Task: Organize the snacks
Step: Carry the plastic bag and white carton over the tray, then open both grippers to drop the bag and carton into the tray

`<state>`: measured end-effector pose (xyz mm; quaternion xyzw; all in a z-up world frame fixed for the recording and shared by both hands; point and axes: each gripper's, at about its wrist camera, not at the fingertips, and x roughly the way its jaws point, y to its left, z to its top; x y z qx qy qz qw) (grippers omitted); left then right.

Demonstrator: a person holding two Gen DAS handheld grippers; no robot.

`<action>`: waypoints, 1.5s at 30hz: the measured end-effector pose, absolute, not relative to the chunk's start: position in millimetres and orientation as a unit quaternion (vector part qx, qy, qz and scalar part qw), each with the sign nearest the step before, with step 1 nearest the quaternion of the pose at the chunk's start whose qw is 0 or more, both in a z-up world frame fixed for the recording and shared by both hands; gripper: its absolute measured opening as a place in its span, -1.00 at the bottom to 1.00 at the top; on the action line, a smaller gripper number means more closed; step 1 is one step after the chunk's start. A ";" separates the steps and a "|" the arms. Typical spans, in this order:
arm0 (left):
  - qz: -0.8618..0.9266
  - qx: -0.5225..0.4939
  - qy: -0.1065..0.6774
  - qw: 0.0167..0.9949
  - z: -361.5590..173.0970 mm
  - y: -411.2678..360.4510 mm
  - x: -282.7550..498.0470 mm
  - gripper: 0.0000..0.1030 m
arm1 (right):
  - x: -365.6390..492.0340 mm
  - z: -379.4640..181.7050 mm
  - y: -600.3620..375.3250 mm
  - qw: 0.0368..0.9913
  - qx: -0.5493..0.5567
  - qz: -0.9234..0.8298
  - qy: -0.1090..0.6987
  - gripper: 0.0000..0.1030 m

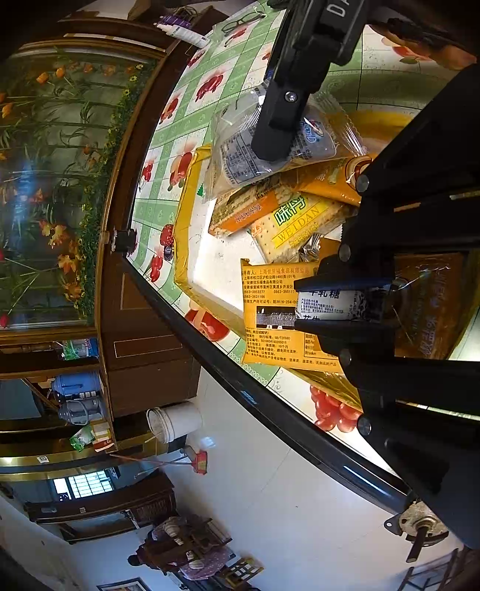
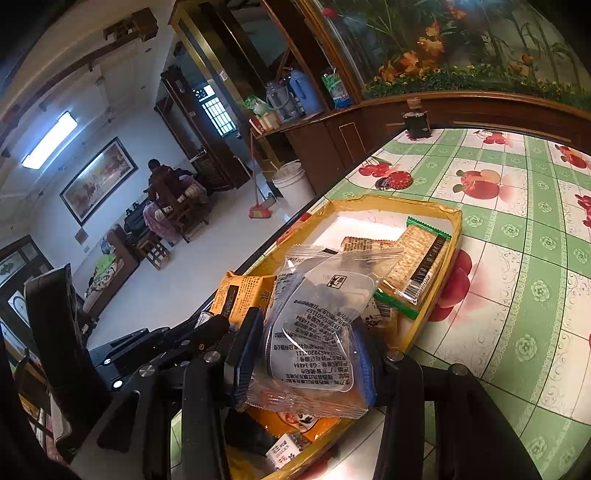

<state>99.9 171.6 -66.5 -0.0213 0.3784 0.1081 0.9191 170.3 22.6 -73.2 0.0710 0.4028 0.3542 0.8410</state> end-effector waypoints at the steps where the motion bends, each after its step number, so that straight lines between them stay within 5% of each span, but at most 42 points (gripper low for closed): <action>1: 0.109 -0.021 0.379 0.919 -66.7 172.2 101.1 -0.78 | 172.1 -74.4 23.4 0.841 0.070 0.354 0.403 -0.11; 20: 0.122 0.006 0.400 0.908 -72.2 164.0 133.3 -0.77 | 203.6 -83.7 43.3 0.856 0.017 0.320 0.406 -0.11; 25: 0.122 -0.002 0.401 0.908 -69.0 165.6 126.8 -0.77 | 195.9 -74.2 33.1 0.864 0.019 0.310 0.396 0.11; 27: 0.123 -0.009 0.397 0.909 -67.3 167.8 120.6 -0.64 | 189.4 -65.9 25.4 0.873 0.025 0.304 0.381 0.35; 29: 0.128 -0.009 0.392 0.911 -65.1 167.8 115.2 0.05 | 184.7 -60.3 19.3 0.876 0.030 0.304 0.373 0.39; 31: 0.135 -0.004 0.376 0.917 -60.1 166.2 107.1 0.47 | 180.8 -56.5 12.9 0.877 0.038 0.302 0.371 0.39; 45: 0.128 -0.001 0.340 0.932 -36.0 154.8 73.7 0.48 | 139.6 -32.9 -26.3 0.887 0.083 0.292 0.349 0.62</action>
